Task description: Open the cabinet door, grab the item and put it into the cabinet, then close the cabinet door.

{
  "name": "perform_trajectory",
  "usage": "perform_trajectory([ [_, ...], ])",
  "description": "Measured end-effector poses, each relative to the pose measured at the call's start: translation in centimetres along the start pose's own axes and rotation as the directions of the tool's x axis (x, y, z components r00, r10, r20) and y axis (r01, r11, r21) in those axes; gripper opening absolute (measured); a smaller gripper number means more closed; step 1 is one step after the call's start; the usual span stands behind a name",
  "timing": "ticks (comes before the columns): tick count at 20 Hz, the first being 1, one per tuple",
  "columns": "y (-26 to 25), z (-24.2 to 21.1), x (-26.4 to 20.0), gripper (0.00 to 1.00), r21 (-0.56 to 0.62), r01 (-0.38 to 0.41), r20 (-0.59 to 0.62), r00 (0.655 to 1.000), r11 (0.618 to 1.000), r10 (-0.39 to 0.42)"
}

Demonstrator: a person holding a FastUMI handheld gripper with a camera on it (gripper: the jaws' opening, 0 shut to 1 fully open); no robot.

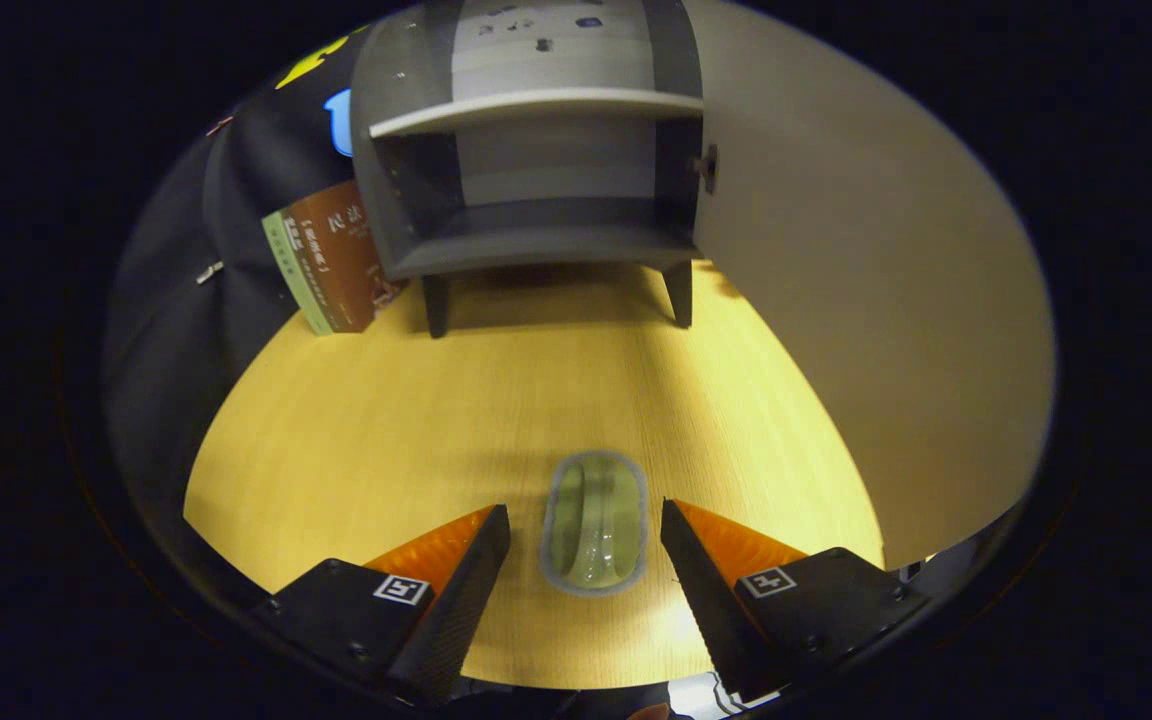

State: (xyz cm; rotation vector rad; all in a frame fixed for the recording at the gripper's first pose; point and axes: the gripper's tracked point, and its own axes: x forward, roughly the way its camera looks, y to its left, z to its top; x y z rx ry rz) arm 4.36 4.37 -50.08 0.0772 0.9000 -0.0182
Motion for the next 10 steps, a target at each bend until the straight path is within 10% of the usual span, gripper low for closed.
perform_trajectory([
  [5, -0.2, -1.8, 3.0, 0.65, 0.049, -0.002, -0.057, 0.998, 0.999, 0.004],
  [7, -0.9, -1.8, 3.5, 0.25, 0.046, 0.033, -0.054, 0.998, 0.998, -0.03],
  [10, -0.6, -1.6, 3.0, 0.17, 0.025, 0.016, -0.056, 0.998, 1.0, -0.015],
])
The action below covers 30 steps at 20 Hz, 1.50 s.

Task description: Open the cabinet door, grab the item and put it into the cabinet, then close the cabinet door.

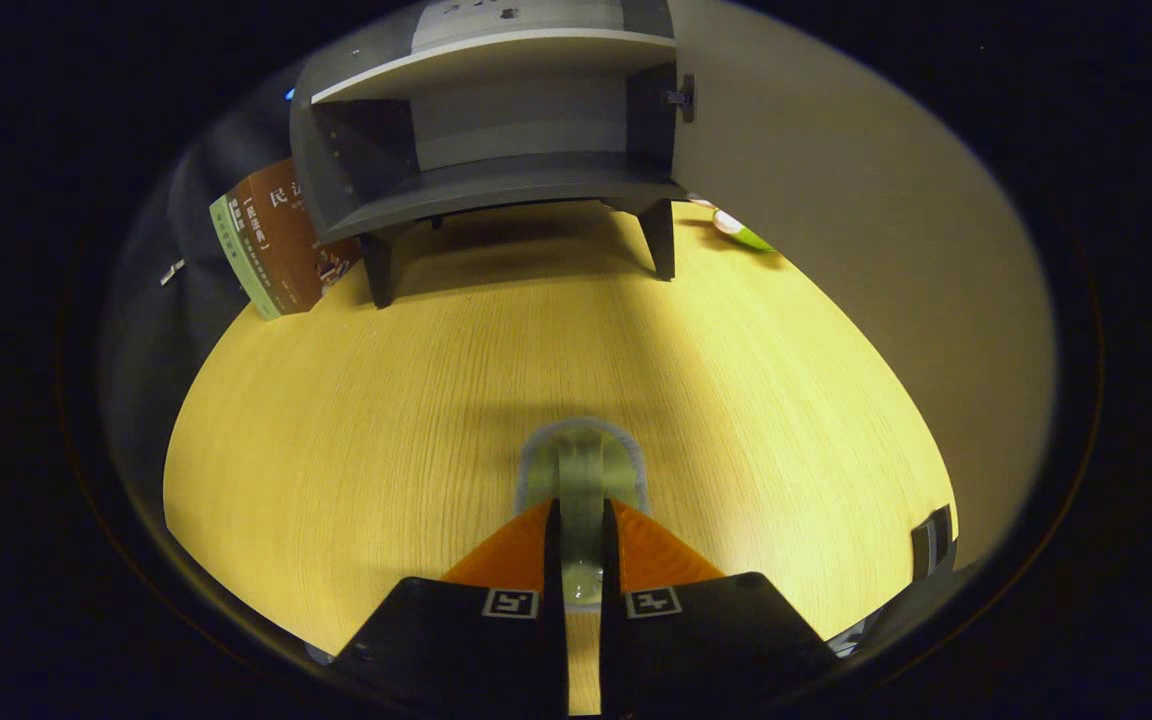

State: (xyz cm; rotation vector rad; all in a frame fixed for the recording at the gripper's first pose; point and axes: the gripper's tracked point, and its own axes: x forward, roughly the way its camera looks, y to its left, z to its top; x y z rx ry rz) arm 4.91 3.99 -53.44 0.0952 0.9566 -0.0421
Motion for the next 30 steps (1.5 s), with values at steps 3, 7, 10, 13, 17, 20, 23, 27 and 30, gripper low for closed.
perform_trajectory([
  [3, 0.9, 1.5, -1.2, 0.17, 0.022, -0.032, 0.024, 0.999, 0.999, 0.032],
  [7, 2.3, 6.1, -5.0, 0.17, 0.011, -0.085, 0.101, 0.991, 0.996, 0.084],
  [10, 3.4, 10.9, -8.9, 0.17, -0.007, -0.122, 0.173, 0.977, 0.993, 0.121],
  [13, 4.7, 16.6, -12.9, 0.17, 0.001, -0.149, 0.251, 0.957, 0.989, 0.144],
  [17, 5.9, 24.2, -17.5, 0.17, 0.006, -0.185, 0.338, 0.925, 0.983, 0.172],
  [20, 6.9, 29.7, -20.3, 0.16, -0.015, -0.21, 0.395, 0.897, 0.978, 0.198],
  [23, 7.6, 34.4, -21.2, 0.16, -0.043, -0.2, 0.45, 0.871, 0.979, 0.198],
  [27, 8.4, 39.3, -21.6, 0.16, -0.049, -0.198, 0.498, 0.845, 0.979, 0.196],
  [30, 8.7, 41.6, -21.2, 0.16, -0.049, -0.195, 0.511, 0.838, 0.98, 0.192],
])
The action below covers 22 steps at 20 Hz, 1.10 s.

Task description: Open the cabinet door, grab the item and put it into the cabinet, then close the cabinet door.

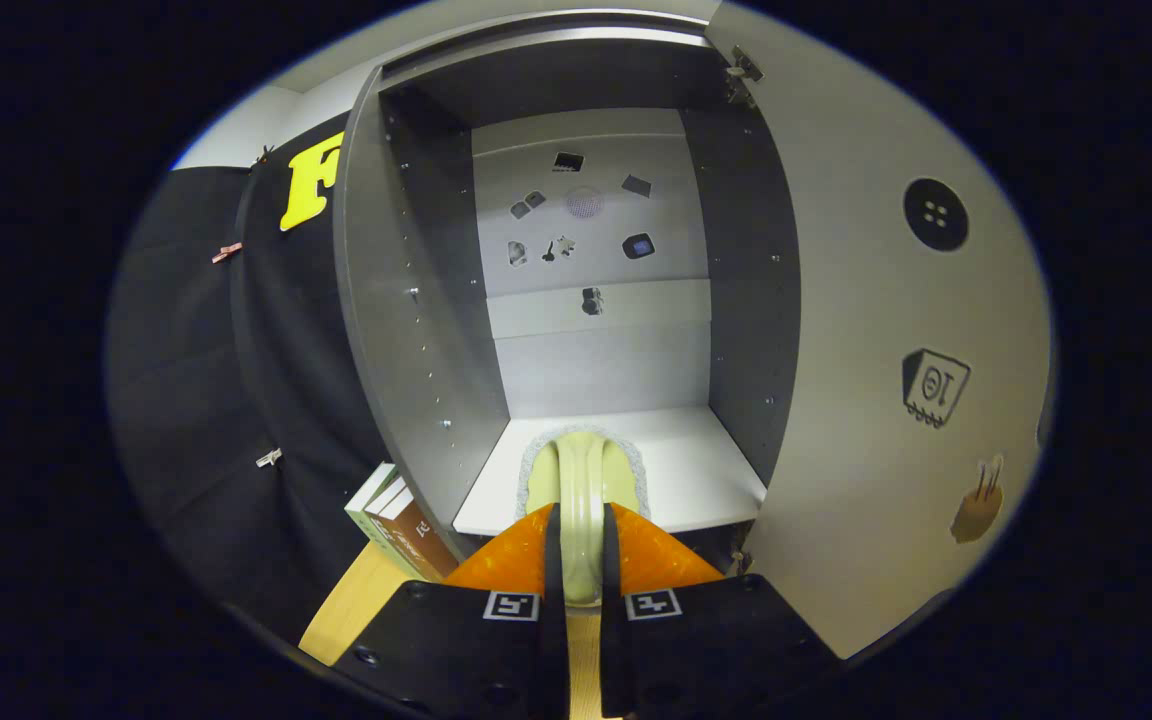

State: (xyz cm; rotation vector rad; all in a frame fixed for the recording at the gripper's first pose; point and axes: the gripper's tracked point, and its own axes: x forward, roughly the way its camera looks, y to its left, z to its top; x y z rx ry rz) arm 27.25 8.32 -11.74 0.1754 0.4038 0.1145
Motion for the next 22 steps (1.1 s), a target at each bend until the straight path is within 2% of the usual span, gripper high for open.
perform_trajectory([
  [9, -2.9, 1.1, 7.6, 0.16, 0.019, 0.054, -0.02, 0.998, 0.998, -0.054],
  [19, -4.7, -3.5, 17.8, 0.16, -0.054, 0.077, -0.193, 0.977, 0.996, -0.086],
  [22, -4.4, -4.4, 20.2, 0.16, -0.036, 0.076, -0.228, 0.97, 0.996, -0.083],
])
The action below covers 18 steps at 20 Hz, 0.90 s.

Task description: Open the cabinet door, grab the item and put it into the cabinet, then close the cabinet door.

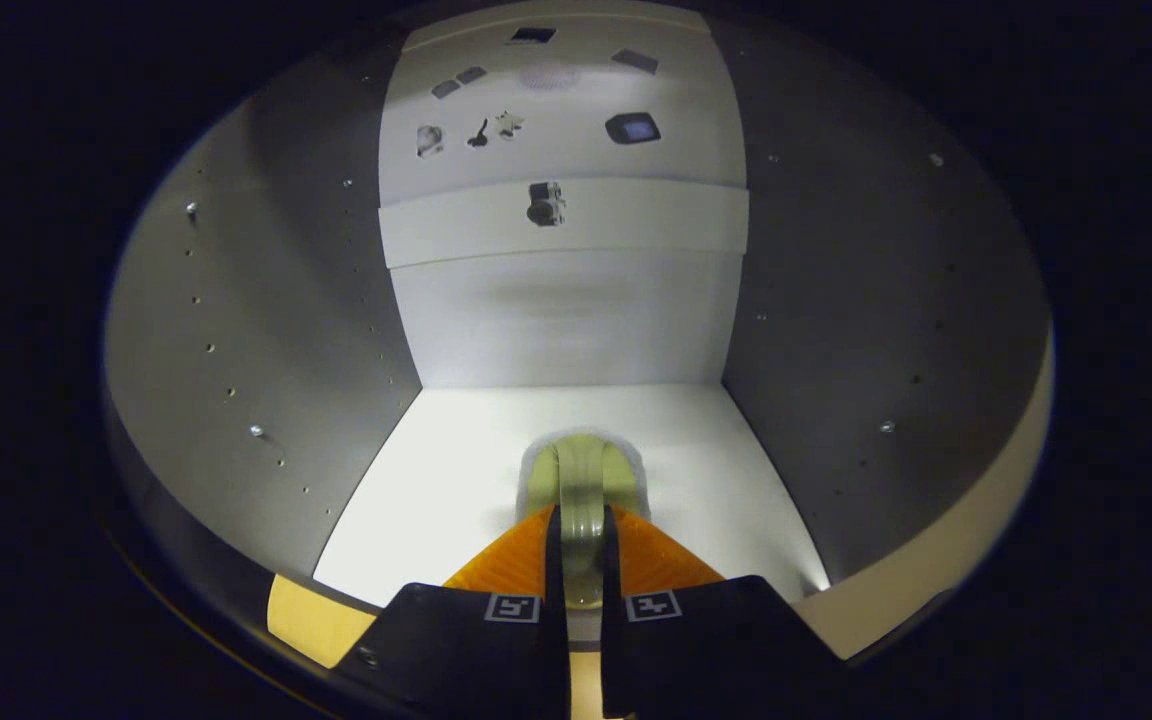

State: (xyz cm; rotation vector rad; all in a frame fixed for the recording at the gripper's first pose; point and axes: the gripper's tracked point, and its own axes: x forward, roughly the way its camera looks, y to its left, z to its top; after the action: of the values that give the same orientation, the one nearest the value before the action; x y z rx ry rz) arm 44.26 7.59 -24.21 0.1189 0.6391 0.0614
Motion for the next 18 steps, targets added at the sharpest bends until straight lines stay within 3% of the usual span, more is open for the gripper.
perform_trajectory([
  [2, 0.5, 0.6, 0.8, 0.21, 0.028, -0.019, 0.013, 1.0, 0.999, 0.018],
  [7, 0.2, 1.6, 0.6, 0.7, 0.009, -0.007, 0.047, 0.999, 1.0, 0.006],
  [10, -0.4, 3.4, -1.3, 0.99, 0.006, 0.016, 0.127, 0.992, 1.0, -0.017],
  [14, -0.1, 6.5, -5.6, 0.99, 0.042, 0.011, 0.254, 0.967, 0.999, -0.022],
  [18, 0.5, 9.0, -13.1, 0.99, 0.028, 0.014, 0.425, 0.905, 1.0, -0.025],
])
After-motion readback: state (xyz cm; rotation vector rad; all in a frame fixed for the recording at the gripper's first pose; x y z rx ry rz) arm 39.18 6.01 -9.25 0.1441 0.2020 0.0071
